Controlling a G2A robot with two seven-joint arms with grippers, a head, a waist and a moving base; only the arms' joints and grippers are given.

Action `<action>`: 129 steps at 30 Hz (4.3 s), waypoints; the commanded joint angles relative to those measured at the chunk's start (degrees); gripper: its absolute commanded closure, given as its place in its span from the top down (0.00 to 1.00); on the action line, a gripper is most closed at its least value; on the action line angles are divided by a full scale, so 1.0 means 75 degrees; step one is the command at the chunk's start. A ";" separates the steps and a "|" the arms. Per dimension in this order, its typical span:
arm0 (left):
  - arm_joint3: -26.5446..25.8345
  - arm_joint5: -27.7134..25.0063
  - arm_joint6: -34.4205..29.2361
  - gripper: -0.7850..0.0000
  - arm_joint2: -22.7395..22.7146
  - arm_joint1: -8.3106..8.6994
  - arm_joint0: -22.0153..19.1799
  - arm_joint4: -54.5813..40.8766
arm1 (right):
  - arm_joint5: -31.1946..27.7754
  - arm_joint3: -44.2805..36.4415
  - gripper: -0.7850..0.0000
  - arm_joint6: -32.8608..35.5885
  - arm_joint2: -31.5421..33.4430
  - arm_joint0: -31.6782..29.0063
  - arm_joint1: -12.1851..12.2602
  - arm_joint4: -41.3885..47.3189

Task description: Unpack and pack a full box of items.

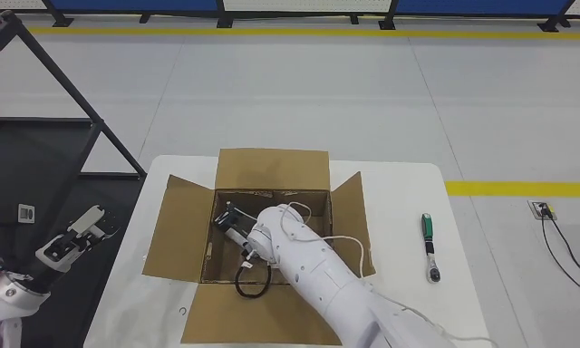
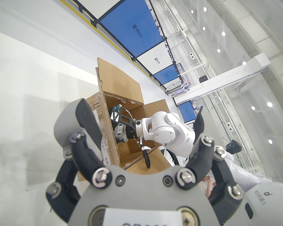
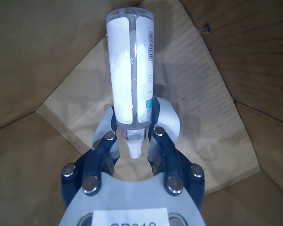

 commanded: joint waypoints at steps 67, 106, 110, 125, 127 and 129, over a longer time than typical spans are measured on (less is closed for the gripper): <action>0.0000 0.0000 0.0000 1.00 0.0000 0.0000 0.0000 0.0000 | 0.3087 -1.6044 0.00 0.0812 0.3274 -0.8639 0.2885 -0.5487; 0.0000 0.0000 0.0000 1.00 0.0000 0.0000 0.0000 0.0000 | 0.1363 -1.3337 0.00 0.1740 0.9624 -0.8661 0.3505 -0.1864; 0.0000 0.0000 0.0000 1.00 0.0000 0.0000 0.0000 0.0000 | 0.1363 -1.3337 0.00 0.1740 0.9624 -0.8661 0.3505 -0.1864; 0.0000 0.0000 0.0000 1.00 0.0000 0.0000 0.0000 0.0000 | 0.2050 -1.1524 0.00 0.2371 0.8336 -0.7804 0.3599 -0.3429; 0.0000 0.0000 0.0000 1.00 0.0000 0.0000 0.0000 0.0000 | 0.2102 -1.1339 0.00 0.2352 0.8280 -0.7703 0.3616 -0.3513; 0.0000 0.0000 0.0000 1.00 0.0000 0.0000 0.0000 0.0000 | 0.2128 -1.1189 0.00 0.2458 0.8266 -0.7640 0.3634 -0.3529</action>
